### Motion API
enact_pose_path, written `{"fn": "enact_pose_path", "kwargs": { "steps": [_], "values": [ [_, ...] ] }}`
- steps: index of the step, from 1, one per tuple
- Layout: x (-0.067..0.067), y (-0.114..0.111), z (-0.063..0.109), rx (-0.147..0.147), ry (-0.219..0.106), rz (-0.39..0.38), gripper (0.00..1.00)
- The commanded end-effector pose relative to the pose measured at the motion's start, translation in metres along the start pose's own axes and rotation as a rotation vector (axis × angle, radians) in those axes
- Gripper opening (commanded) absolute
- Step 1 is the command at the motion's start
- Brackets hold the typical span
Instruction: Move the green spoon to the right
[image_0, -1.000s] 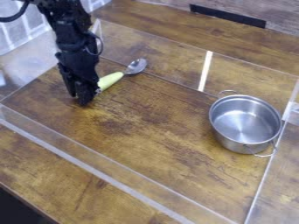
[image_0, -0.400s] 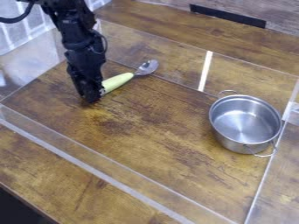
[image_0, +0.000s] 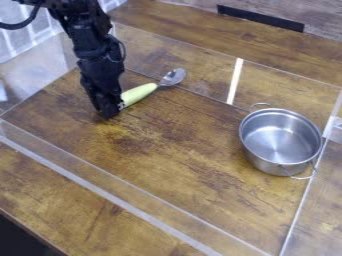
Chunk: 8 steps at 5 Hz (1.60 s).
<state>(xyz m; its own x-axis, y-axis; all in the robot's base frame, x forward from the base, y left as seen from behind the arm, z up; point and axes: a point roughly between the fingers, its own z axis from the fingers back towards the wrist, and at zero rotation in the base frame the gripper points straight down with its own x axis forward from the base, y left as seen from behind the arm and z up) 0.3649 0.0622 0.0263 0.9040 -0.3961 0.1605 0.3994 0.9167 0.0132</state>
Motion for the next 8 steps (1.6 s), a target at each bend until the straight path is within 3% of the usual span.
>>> {"fn": "enact_pose_path", "kwargs": {
  "steps": [1,2,4,5,6,8],
  "values": [
    [0.024,-0.039,0.014,-0.025,-0.042,-0.07,0.0],
    [0.023,-0.039,0.016,-0.029,-0.045,-0.004,0.0],
    [0.028,-0.047,0.056,-0.01,-0.051,0.03,0.0],
    [0.034,-0.056,0.086,0.031,-0.084,0.213,0.0],
    [0.04,-0.076,0.109,0.055,-0.101,0.352,0.0],
    [0.017,-0.093,0.104,0.036,-0.091,0.334,0.0]
  ]
}}
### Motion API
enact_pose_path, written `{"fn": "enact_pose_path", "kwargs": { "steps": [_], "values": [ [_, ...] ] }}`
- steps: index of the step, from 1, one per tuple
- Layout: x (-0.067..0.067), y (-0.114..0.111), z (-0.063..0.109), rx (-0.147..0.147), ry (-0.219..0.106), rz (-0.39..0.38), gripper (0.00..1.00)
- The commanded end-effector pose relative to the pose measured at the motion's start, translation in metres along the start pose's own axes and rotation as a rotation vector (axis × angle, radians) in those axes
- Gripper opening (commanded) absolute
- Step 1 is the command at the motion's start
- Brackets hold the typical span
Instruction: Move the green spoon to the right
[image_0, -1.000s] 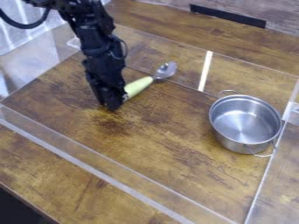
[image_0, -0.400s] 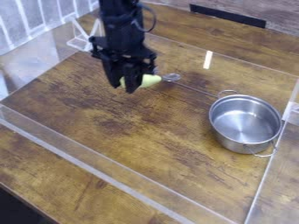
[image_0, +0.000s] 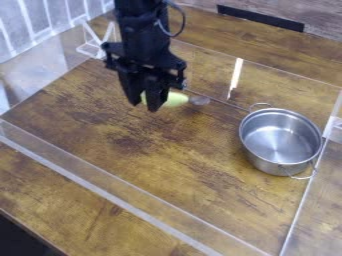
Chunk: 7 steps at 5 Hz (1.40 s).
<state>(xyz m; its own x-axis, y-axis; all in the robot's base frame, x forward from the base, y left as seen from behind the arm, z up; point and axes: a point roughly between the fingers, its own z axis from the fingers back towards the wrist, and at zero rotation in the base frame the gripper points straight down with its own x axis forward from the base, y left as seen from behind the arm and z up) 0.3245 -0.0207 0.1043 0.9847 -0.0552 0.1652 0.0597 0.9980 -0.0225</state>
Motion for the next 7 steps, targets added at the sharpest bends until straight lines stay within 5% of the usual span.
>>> {"fn": "enact_pose_path", "kwargs": {
  "steps": [1,4,7],
  "values": [
    [0.005,-0.021,0.011,-0.013,-0.075,-0.016,0.0],
    [-0.006,-0.06,-0.05,-0.041,-0.028,-0.019,0.0],
    [0.001,-0.042,-0.068,-0.04,-0.022,0.002,0.0]
  ]
}}
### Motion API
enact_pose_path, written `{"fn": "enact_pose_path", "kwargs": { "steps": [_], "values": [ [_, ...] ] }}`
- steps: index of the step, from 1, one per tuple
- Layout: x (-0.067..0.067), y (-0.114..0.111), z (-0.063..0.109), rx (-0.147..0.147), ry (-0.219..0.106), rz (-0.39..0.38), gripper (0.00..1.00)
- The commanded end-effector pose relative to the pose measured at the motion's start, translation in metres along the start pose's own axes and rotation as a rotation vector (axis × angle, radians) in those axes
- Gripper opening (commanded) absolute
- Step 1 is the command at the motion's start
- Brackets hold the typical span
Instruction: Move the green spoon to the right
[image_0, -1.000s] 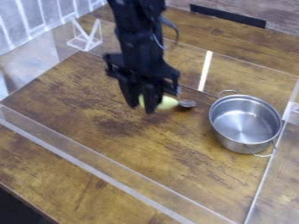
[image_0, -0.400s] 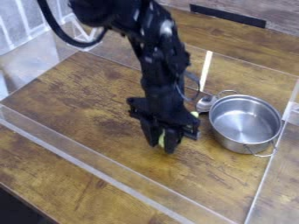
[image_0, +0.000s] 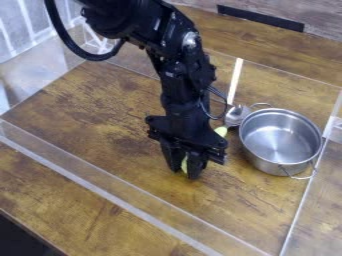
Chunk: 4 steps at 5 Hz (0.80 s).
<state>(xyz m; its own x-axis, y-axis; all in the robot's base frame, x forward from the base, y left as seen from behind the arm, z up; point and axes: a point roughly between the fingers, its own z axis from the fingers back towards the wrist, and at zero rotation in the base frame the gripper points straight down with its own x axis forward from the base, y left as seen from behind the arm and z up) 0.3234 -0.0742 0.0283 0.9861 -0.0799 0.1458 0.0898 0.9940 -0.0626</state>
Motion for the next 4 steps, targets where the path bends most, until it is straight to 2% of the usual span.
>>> {"fn": "enact_pose_path", "kwargs": {
  "steps": [1,4],
  "values": [
    [0.0102,0.0081,0.014,0.003,-0.039,0.002,0.0],
    [0.0121,0.0056,0.0219,-0.004,-0.031,-0.041,0.0]
  ]
}}
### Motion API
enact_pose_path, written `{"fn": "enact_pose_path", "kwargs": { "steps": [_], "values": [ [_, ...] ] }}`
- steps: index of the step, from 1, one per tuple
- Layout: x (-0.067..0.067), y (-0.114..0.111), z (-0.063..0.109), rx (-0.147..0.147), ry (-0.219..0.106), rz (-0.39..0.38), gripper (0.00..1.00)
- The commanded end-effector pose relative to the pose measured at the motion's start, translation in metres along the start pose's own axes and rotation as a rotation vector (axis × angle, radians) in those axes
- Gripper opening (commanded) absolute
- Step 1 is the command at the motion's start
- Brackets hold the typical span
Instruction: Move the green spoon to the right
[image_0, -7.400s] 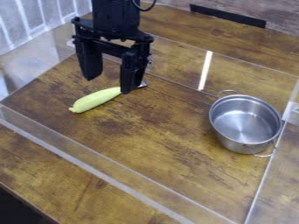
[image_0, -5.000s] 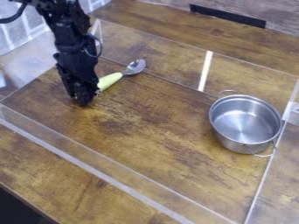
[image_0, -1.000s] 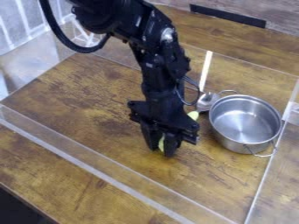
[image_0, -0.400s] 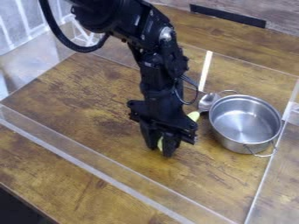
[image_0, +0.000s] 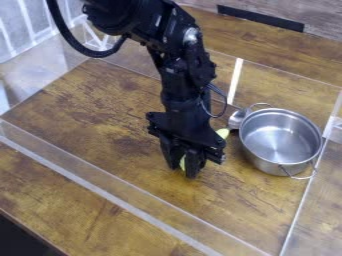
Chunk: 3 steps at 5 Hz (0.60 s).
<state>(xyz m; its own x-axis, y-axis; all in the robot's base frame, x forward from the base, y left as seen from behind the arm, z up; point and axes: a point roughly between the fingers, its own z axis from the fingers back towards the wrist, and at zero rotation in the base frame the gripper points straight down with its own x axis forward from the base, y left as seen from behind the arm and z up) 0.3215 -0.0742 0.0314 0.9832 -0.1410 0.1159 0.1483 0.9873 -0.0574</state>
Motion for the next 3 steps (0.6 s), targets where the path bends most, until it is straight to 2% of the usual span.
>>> {"fn": "enact_pose_path", "kwargs": {
  "steps": [1,3],
  "values": [
    [0.0096,0.0018,0.0158,-0.008,-0.061,-0.024,0.0],
    [0.003,-0.0078,0.0107,-0.026,-0.055,-0.096,0.0]
  ]
}}
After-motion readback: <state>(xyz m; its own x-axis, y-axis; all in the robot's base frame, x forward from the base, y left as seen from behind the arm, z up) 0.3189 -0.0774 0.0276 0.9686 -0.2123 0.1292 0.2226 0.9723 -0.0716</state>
